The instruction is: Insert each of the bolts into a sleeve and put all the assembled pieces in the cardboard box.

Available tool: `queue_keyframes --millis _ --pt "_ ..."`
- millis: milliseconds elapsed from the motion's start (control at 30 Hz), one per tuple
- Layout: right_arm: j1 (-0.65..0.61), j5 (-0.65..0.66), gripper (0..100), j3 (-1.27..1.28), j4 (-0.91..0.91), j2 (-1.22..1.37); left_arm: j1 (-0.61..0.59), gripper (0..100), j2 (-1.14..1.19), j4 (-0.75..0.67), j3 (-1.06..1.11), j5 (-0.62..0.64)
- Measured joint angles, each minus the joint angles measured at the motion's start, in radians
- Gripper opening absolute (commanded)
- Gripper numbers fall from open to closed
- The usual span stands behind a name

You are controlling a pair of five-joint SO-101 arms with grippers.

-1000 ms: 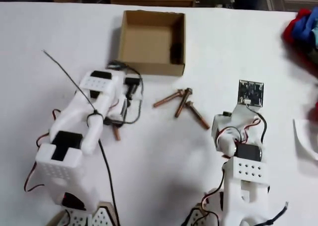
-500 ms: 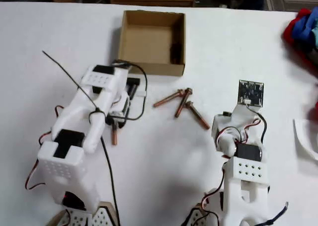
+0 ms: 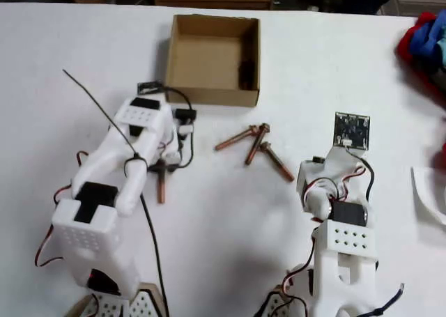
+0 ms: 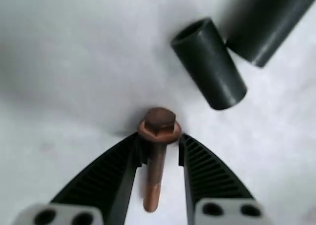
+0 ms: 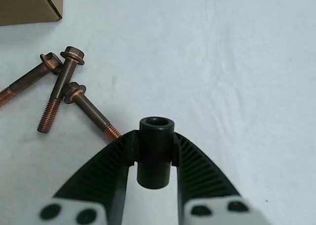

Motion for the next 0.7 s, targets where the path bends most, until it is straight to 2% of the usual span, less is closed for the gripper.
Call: queue_keyframes --millis 233,367,700 --pt "0.000 0.000 2.0 0.000 0.000 0.000 -0.002 13 -0.002 -0.032 0.015 0.025" --pt "0.000 0.000 2.0 0.000 0.000 0.000 0.002 1 -0.006 -0.046 0.037 0.026" --pt "0.000 0.000 2.0 0.000 0.000 0.000 0.008 2 -0.006 -0.061 0.038 0.026"
